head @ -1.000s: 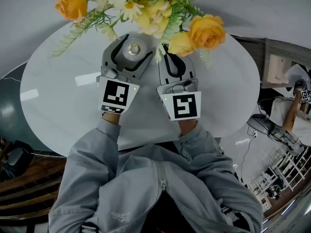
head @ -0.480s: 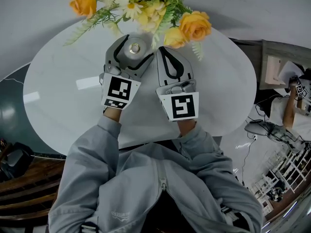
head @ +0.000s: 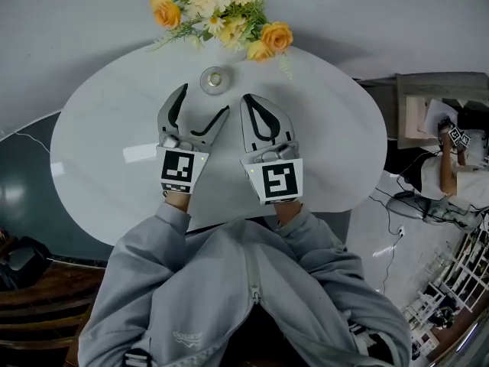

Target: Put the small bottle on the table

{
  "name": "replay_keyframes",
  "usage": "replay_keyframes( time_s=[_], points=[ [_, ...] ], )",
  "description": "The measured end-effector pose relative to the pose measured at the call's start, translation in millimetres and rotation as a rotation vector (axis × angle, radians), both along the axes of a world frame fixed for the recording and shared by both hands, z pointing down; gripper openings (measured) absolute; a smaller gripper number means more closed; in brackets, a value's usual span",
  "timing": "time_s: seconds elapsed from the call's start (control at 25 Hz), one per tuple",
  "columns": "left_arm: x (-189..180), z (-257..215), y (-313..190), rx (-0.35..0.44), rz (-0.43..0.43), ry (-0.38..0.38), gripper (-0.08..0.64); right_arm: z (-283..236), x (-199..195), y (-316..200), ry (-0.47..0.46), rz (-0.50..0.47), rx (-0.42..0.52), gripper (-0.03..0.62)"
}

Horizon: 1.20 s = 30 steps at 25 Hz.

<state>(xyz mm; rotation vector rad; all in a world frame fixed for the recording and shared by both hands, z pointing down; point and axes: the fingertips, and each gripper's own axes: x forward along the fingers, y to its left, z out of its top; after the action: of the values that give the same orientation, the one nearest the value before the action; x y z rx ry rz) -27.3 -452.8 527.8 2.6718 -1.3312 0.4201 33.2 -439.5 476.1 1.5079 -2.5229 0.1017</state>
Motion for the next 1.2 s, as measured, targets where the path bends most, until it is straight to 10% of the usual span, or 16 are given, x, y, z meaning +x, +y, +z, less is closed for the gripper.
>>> replay_keyframes(
  time_s=[0.56,1.2],
  points=[
    [-16,-172,64,0.226,-0.109,0.100,0.041,-117,0,52,-0.006,0.024,0.163,0.026],
    [-42,-222,120,0.216,-0.177,0.061,0.008,-177,12,104,-0.029,0.099,0.180,0.026]
  ],
)
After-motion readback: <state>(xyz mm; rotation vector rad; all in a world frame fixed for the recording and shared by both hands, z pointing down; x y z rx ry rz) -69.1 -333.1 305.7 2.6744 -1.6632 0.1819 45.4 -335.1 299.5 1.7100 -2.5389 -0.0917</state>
